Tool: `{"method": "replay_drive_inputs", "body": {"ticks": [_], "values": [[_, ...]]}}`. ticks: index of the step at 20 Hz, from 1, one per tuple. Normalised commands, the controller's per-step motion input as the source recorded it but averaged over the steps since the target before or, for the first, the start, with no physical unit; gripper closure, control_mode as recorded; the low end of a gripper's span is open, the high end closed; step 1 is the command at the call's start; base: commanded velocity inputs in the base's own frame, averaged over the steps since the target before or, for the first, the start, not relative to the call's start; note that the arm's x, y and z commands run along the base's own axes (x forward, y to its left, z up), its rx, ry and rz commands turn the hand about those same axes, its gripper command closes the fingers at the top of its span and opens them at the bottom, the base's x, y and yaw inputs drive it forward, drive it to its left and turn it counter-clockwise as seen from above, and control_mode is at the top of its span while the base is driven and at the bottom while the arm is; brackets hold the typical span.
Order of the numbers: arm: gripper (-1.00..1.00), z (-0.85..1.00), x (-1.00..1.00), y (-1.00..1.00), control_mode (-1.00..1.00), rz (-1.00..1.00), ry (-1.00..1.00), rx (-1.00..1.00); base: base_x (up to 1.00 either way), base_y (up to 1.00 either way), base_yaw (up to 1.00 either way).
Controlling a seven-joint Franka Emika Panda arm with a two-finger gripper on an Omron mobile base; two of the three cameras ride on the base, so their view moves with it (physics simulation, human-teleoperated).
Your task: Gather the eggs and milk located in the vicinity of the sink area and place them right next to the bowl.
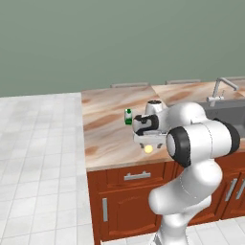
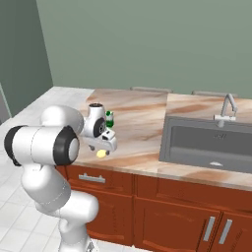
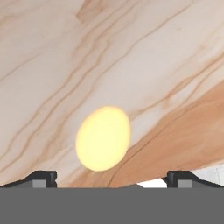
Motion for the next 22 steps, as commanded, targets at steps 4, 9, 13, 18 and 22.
{"method": "replay_drive_inputs", "body": {"ticks": [4, 9, 13, 18, 22], "values": [[-1.00, -0.16, 0.00, 0.00, -1.00, 0.00, 0.00, 0.00, 0.00, 0.00, 0.00], [-1.00, -0.05, 0.07, 0.00, -1.00, 0.00, 0.00, 0.00, 0.00, 0.00, 0.00], [-1.00, 0.00, 0.31, 0.00, -1.00, 0.00, 0.03, 0.00, 0.00, 0.00, 0.00], [-1.00, 0.00, 0.24, 0.00, -1.00, 0.00, 0.03, 0.00, 0.00, 0.00, 0.00], [-1.00, 0.00, 0.00, 0.00, -1.00, 0.00, 0.00, 0.00, 0.00, 0.00, 0.00]]}}
